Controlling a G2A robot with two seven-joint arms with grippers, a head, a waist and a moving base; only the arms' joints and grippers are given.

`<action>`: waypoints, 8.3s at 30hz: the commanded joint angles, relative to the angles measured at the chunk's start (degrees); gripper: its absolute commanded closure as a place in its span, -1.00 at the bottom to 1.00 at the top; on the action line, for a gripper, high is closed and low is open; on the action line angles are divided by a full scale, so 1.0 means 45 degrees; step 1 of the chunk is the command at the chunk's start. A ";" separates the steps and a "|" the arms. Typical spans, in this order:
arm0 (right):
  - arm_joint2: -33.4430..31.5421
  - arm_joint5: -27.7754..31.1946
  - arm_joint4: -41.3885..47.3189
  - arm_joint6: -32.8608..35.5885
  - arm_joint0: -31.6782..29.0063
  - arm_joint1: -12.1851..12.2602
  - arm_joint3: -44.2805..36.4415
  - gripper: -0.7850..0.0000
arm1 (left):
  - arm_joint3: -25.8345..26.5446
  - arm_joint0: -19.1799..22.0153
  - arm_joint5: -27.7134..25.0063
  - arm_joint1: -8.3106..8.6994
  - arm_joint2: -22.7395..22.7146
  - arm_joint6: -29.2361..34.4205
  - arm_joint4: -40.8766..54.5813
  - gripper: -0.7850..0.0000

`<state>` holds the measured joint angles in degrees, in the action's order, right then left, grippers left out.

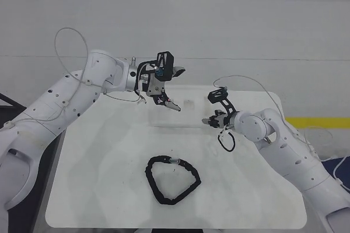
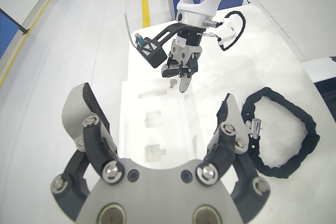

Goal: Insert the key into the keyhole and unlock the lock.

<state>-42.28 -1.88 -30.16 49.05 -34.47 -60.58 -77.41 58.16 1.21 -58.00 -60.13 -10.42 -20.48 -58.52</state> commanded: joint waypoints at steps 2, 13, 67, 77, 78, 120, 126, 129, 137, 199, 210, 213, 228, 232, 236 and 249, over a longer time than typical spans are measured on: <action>-0.0009 -0.0319 -0.0131 0.0185 0.0062 -0.0069 0.0048 0.18 | 0.0000 0.0000 0.0000 0.0000 0.0000 0.0000 0.0000 -1.00; -0.0014 -0.0967 0.0053 0.0550 0.0212 -0.0393 0.0524 0.69 | 0.0000 0.0000 0.0000 0.0000 0.0000 0.0000 0.0000 -1.00; -0.9871 0.2270 0.4709 0.3204 -0.6045 0.1378 -0.6448 1.00 | 0.0000 0.0000 0.0000 0.0000 0.0000 0.0000 0.0000 -1.00; -1.0027 0.2332 0.4899 0.2981 -0.6196 0.1418 -0.6564 1.00 | 0.0000 0.0000 0.0000 0.0000 0.0000 0.0000 0.0000 -1.00; -1.0027 0.2332 0.4899 0.2981 -0.6196 0.1418 -0.6564 1.00 | 0.0000 0.0000 0.0000 0.0000 0.0000 0.0000 0.0000 -1.00; -1.0027 0.2332 0.4899 0.2981 -0.6196 0.1418 -0.6564 1.00 | 0.3688 -0.5024 0.0603 0.2158 -0.1300 0.2967 -0.1439 -1.00; -1.0027 0.2332 0.4899 0.2981 -0.6196 0.1418 -0.6564 1.00 | 0.4668 -0.5223 0.0000 0.2308 -0.1461 0.4467 -0.2240 -1.00; -1.0027 0.2332 0.4899 0.2981 -0.6196 0.1418 -0.6564 1.00 | 0.4937 -0.5260 0.0000 0.2303 -0.1342 0.5041 -0.2226 -1.00; -1.0027 0.2332 0.4899 0.2981 -0.6196 0.1418 -0.6564 1.00 | 0.4989 -0.5215 0.0000 0.2282 -0.1129 0.5447 -0.1900 -1.00; -1.0027 0.2332 0.4899 0.2981 -0.6196 0.1418 -0.6564 1.00 | 0.2908 -0.8347 0.1637 0.1324 -0.2827 0.1702 -0.4697 1.00; -1.0027 0.2332 0.4899 0.2981 -0.6196 0.1418 -0.6564 1.00 | 0.2867 -0.8418 0.1106 0.1188 -0.3517 0.0907 -0.4253 1.00; -1.0027 0.2332 0.4899 0.2981 -0.6196 0.1418 -0.6564 1.00 | 0.3223 -0.8465 0.0971 0.1264 -0.3856 0.0622 -0.4216 1.00; -1.0370 0.2082 0.5833 0.4058 -0.6296 0.1563 -0.7381 1.00 | 0.5690 -0.8934 0.0235 0.1664 -0.5764 -0.0386 -0.3381 1.00; -1.0689 0.1599 0.6391 0.4622 -0.6366 0.1652 -0.7881 1.00 | 0.6227 -0.8967 0.0116 0.1673 -0.6171 -0.0634 -0.3151 1.00; -1.1054 0.1182 0.6858 0.5063 -0.6527 0.1744 -0.8421 1.00 | 0.6716 -0.8990 0.0144 0.1647 -0.6533 -0.0826 -0.2902 1.00; -1.2169 0.0247 0.7737 0.4772 -0.7076 0.1956 -0.9291 1.00 | 0.7494 -0.9090 0.0922 0.1306 -0.6876 -0.0746 -0.2744 1.00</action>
<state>-96.86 -0.41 4.76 71.22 -66.07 -51.82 -119.23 91.90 -39.83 -54.61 -54.00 -41.48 -23.69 -70.37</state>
